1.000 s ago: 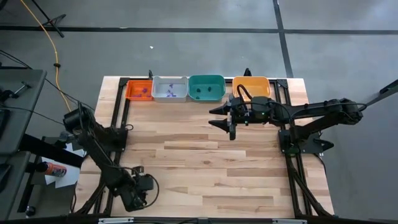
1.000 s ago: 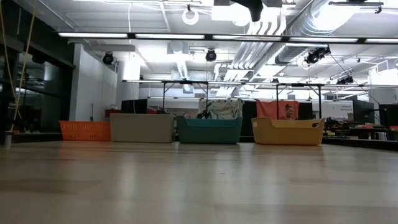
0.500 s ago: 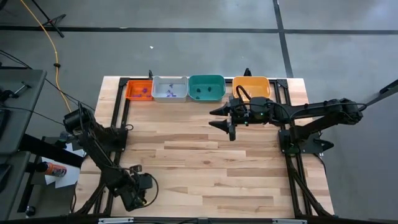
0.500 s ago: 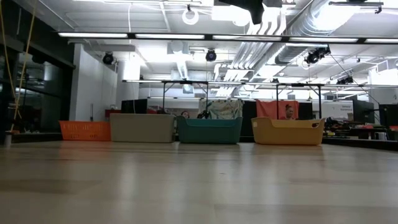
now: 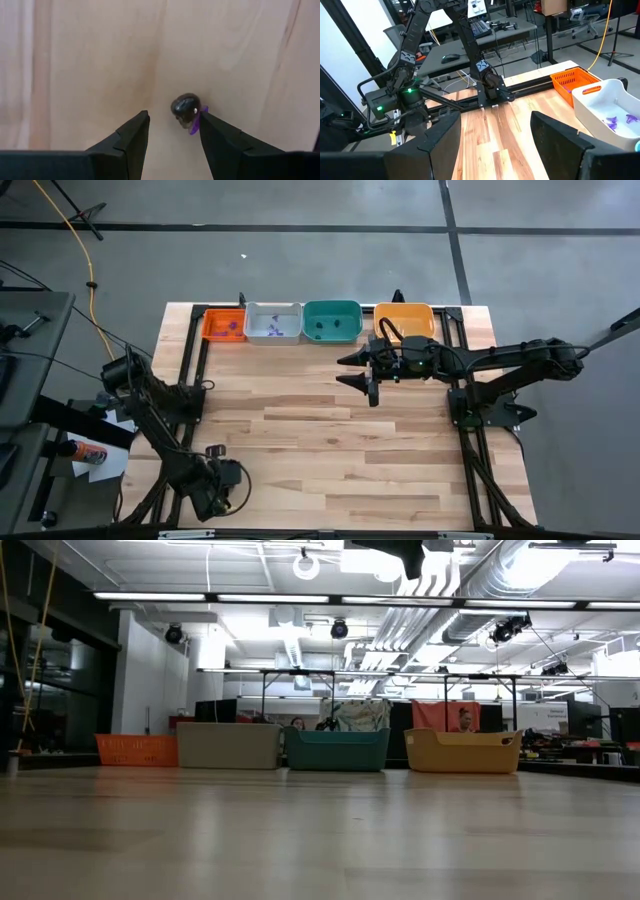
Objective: Sort Halloween decoration
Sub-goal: Put the violet witch hat into the gray bin
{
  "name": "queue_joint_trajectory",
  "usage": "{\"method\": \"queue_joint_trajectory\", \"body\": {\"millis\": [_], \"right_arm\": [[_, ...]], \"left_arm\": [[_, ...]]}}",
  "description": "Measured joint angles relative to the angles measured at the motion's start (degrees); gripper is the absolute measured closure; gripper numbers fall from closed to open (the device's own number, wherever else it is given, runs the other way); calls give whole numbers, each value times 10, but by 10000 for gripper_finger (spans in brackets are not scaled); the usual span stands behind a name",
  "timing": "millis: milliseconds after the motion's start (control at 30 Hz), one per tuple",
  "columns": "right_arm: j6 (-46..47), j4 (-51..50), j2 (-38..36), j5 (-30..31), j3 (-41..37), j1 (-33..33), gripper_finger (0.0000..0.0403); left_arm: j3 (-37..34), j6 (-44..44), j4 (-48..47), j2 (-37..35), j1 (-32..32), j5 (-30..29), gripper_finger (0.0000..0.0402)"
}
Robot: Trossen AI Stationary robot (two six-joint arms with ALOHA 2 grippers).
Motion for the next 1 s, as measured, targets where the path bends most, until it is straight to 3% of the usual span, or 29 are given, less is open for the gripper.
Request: {"method": "queue_joint_trajectory", "body": {"millis": [767, 1000], "right_arm": [[2, 0, 0, 0, 0, 0, 169], [2, 0, 0, 0, 0, 0, 169]], "left_arm": [[-1, 70, -2, 0, 0, -67, 241], [-1, 81, -2, 0, 8, -57, 241]]}}
